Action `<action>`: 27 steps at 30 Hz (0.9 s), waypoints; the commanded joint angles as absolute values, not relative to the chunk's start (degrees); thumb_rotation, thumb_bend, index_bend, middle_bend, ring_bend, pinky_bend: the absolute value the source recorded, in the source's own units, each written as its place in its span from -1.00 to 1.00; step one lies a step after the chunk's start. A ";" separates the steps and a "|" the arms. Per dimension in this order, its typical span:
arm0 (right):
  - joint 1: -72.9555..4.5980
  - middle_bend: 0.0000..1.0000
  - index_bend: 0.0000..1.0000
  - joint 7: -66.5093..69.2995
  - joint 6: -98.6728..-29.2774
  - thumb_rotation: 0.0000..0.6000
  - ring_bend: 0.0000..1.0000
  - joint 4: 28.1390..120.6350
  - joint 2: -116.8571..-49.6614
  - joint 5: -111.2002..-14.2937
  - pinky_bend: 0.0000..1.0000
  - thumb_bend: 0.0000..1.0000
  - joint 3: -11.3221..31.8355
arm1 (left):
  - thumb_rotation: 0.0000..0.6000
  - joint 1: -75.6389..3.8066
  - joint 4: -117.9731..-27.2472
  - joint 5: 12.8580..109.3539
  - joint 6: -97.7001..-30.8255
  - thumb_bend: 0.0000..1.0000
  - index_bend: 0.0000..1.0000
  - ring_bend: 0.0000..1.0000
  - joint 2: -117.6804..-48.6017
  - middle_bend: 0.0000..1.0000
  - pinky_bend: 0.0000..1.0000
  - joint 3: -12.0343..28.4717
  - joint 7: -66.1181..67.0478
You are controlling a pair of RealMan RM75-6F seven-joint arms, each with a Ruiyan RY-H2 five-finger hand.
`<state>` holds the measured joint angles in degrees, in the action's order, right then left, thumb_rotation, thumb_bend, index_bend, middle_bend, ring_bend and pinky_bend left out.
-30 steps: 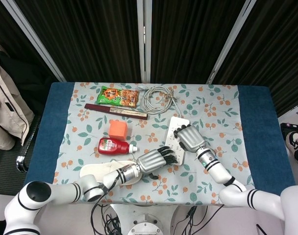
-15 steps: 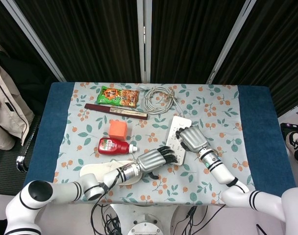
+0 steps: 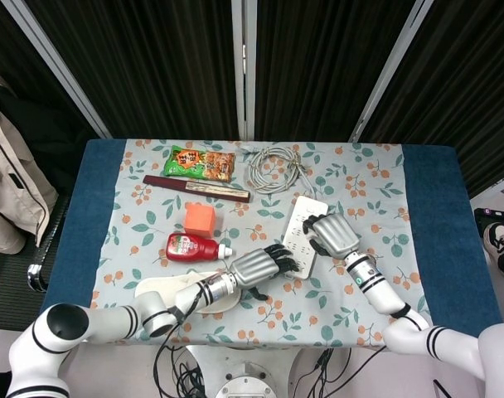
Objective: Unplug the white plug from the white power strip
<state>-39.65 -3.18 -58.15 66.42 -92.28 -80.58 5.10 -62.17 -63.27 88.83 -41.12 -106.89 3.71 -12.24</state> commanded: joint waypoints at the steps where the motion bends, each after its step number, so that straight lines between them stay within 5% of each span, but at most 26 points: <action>1: -39.13 0.50 1.00 -1.91 -59.29 1.00 0.18 65.45 -92.61 -81.57 0.23 0.23 4.93 | 1.00 -62.28 -63.30 88.53 -40.96 -0.75 -0.63 -0.87 -106.85 -0.61 -0.83 3.84 -12.32; 10: -37.22 0.50 1.00 0.61 -64.17 1.00 0.16 69.59 -88.42 -81.40 0.23 0.23 7.71 | 1.00 -61.23 -66.82 89.37 -45.57 -0.75 -0.63 -0.87 -104.38 -0.61 -0.83 4.53 -10.04; 16: -34.75 0.43 0.81 -3.76 -57.75 1.00 0.13 77.75 -80.77 -72.42 0.20 0.18 7.70 | 1.00 -57.95 -72.77 88.55 -51.22 -0.75 -0.63 -0.87 -99.12 -0.61 -0.83 5.42 -4.68; 19: -34.31 0.28 0.48 -7.26 -53.35 1.00 -0.01 80.32 -78.55 -66.90 0.09 0.08 6.87 | 1.00 -55.42 -75.48 86.97 -54.06 -0.75 -0.63 -0.87 -96.12 -0.61 -0.84 5.86 -1.94; 24: -35.10 -0.37 -0.71 -10.68 -49.44 1.00 -0.58 82.08 -77.85 -61.15 -0.31 -0.40 6.91 | 1.00 -51.03 -77.79 82.21 -58.01 -0.75 -0.63 -0.87 -92.17 -0.61 -0.84 7.34 2.89; 27: -35.47 -0.66 -0.99 -10.95 -49.42 1.00 -0.79 82.74 -77.97 -60.68 -0.46 -0.51 7.40 | 1.00 -48.41 -79.28 79.82 -60.29 -0.75 -0.63 -0.87 -89.77 -0.61 -0.84 7.85 4.58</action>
<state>-35.28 -10.68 -49.54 82.42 -78.15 -60.78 7.21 -50.12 -77.99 81.50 -58.64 -91.45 7.22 3.45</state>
